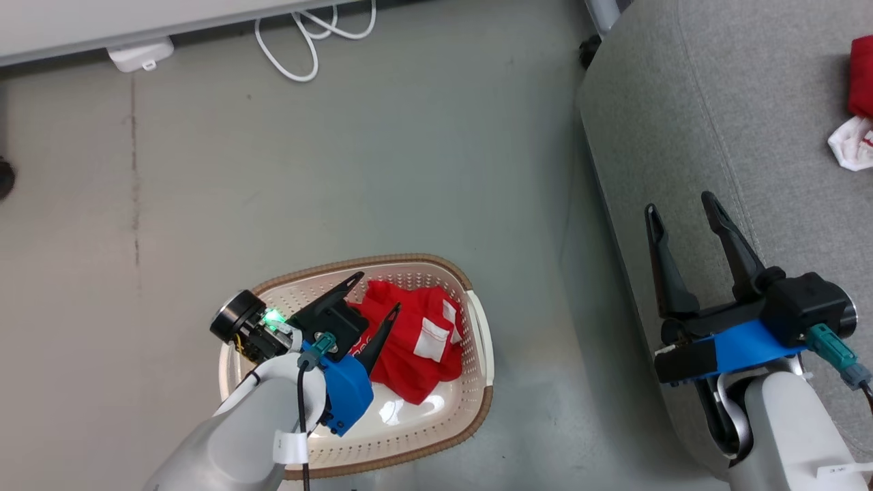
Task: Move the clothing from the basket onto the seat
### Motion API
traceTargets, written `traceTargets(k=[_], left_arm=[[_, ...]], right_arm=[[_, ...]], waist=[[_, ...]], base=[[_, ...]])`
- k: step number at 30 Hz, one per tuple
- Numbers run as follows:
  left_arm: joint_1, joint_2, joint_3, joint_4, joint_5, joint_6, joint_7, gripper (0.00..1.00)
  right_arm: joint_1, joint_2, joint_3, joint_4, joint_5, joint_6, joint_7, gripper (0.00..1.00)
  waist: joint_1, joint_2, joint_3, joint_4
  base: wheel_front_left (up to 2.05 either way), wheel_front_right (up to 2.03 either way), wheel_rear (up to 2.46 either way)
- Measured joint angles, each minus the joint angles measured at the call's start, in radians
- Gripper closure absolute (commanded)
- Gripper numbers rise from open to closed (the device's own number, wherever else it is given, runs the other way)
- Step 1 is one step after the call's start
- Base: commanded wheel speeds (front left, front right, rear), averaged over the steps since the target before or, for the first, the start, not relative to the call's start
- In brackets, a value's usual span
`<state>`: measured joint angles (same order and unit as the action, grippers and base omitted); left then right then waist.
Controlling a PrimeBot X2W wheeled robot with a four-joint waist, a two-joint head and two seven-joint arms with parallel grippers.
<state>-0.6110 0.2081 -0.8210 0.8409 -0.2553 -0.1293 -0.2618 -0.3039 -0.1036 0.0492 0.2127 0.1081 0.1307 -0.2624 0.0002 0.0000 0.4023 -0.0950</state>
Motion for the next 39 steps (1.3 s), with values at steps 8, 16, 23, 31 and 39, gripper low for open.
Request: traceTargets(k=[8, 16, 23, 31, 39], left_arm=[[-0.103, 0.000, -0.158, 0.142, -0.022, 0.000, 0.000, 0.00], [-0.173, -0.011, -0.264, 0.274, -0.095, 0.000, 0.000, 0.00], [-0.242, 0.002, -0.365, 0.347, -0.132, 0.000, 0.030, 0.00], [-0.328, 0.009, -0.429, 0.382, -0.140, 0.000, 0.076, 0.00], [-0.393, 0.015, -0.451, 0.406, -0.119, 0.000, 0.119, 0.00]], right_arm=[[-0.051, 0.000, 0.002, -0.024, -0.008, 0.000, 0.000, 0.00], [-0.080, 0.002, -0.001, -0.054, -0.011, 0.000, 0.000, 0.00], [-0.118, 0.004, -0.008, -0.092, -0.014, 0.000, 0.000, 0.00], [-0.161, 0.009, -0.016, -0.141, -0.023, 0.000, 0.000, 0.00], [-0.176, 0.009, -0.013, -0.197, -0.033, 0.000, 0.000, 0.00]], waist=[[0.0000, 0.0000, 0.113, -0.032], [-0.0001, 0.0000, 0.213, -0.051], [-0.0001, 0.0000, 0.309, -0.067], [-0.0001, 0.0000, 0.431, -0.081], [-0.0001, 0.0000, 0.535, -0.086]], base=[[0.00, 0.00, 0.00], [0.00, 0.00, 0.00], [0.00, 0.00, 0.00], [0.00, 0.00, 0.00], [0.00, 0.00, 0.00]])
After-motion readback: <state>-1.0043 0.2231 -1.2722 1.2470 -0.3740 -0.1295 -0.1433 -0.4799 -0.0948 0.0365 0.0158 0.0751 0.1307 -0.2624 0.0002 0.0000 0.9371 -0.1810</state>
